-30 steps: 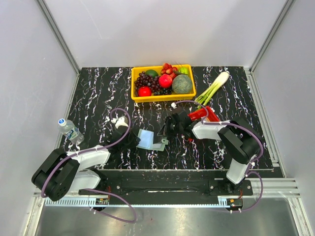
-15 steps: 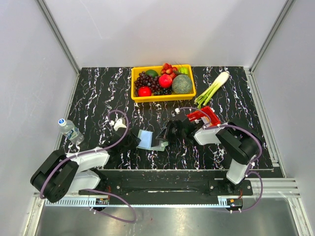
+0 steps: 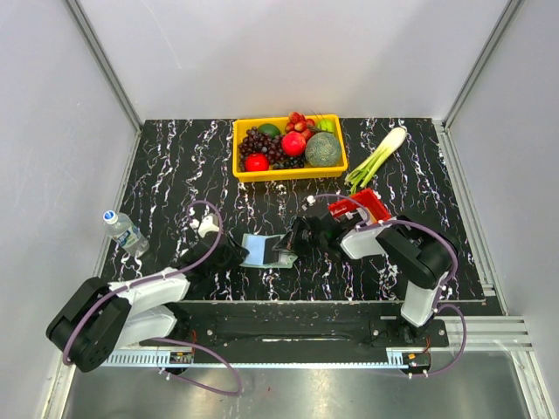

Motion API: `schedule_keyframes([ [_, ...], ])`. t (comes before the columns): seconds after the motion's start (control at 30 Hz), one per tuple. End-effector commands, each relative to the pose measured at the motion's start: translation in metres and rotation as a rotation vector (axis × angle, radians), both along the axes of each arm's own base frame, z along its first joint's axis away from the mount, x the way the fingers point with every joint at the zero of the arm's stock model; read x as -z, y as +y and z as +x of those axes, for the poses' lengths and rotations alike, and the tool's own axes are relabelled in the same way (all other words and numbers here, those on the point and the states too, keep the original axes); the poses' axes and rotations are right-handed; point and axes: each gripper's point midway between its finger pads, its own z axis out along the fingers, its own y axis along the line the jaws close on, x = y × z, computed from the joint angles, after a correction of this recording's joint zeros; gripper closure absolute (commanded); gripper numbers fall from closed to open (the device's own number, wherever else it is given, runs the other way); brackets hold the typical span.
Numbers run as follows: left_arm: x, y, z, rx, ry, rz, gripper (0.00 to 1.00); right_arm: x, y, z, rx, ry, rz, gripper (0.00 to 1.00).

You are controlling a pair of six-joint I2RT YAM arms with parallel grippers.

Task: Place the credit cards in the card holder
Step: Insert the credit card into the card holder.

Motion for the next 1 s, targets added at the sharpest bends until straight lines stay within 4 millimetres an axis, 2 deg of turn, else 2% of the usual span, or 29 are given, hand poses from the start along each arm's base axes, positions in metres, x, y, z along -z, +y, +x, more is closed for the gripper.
schedule_keyframes([
  [0.0,0.024,0.012,-0.025,0.012,0.091,0.056,0.79,0.011,0.007,-0.009,-0.044,0.023,-0.011,1.00],
  [0.23,0.023,0.005,-0.028,0.037,0.084,0.037,0.80,0.019,0.005,-0.003,-0.036,0.001,-0.043,1.00],
  [0.37,0.028,0.006,-0.032,0.043,0.099,0.053,0.83,0.019,0.006,0.007,-0.042,-0.040,-0.074,1.00],
  [0.7,0.028,0.007,-0.035,0.052,0.095,0.054,0.84,0.029,-0.001,0.014,-0.022,-0.075,-0.135,1.00],
  [0.97,0.023,0.002,-0.030,0.058,0.077,0.043,0.84,0.032,0.025,-0.004,-0.159,-0.056,-0.165,0.99],
])
